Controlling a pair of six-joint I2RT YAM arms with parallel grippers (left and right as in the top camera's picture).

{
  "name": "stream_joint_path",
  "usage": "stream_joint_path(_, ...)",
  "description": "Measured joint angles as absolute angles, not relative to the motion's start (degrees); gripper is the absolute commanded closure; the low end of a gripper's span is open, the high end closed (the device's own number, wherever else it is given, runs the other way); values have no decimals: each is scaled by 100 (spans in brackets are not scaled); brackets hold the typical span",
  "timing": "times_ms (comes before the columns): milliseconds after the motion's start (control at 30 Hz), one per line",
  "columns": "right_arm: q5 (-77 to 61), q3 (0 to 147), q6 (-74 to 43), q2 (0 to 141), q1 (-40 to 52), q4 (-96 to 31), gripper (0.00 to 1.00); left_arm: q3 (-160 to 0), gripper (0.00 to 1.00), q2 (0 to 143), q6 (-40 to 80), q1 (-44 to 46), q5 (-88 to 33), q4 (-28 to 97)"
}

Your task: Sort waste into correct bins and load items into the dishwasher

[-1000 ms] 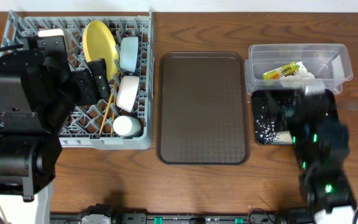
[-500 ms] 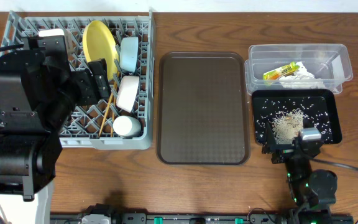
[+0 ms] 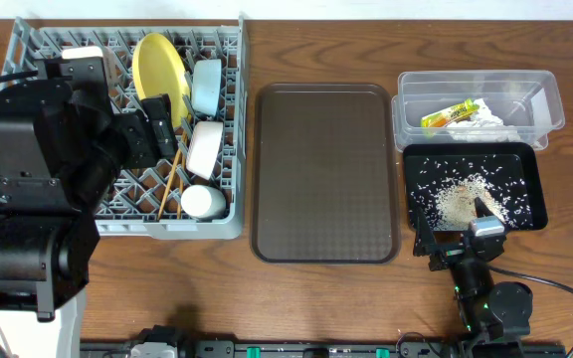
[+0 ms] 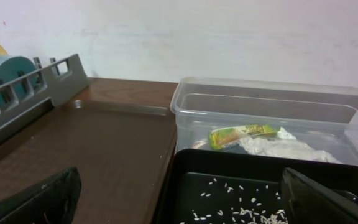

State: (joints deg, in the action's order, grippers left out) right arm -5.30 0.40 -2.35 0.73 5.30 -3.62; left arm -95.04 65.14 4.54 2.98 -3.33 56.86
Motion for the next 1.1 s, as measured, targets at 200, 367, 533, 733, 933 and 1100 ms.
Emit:
stream_joint_path(200,-558,40,-235,73,530,-360,1,-9504,8,6514,454,298,-331,5686)
stream_joint_path(367,-558,40,-235,71,530,-362,1,-9504,8,6514,454,298,-331,5686)
stream_joint_path(533,-558,40,-235,71,530,-362,1,-9504,8,6514,454,298,-331,5686)
stream_joint_path(733,-558,40,-235,73,530,-360,1,-9504,8,6514,456,298,-331,5686)
stream_joint_path(933,-558,40,-235,71,530,-362,1,-9502,8,6514,454,298,-329,5684)
stream_joint_path(1100,-561,40,-235,73,530,-360,1,-9037,8,6219,451,121,-296,5500)
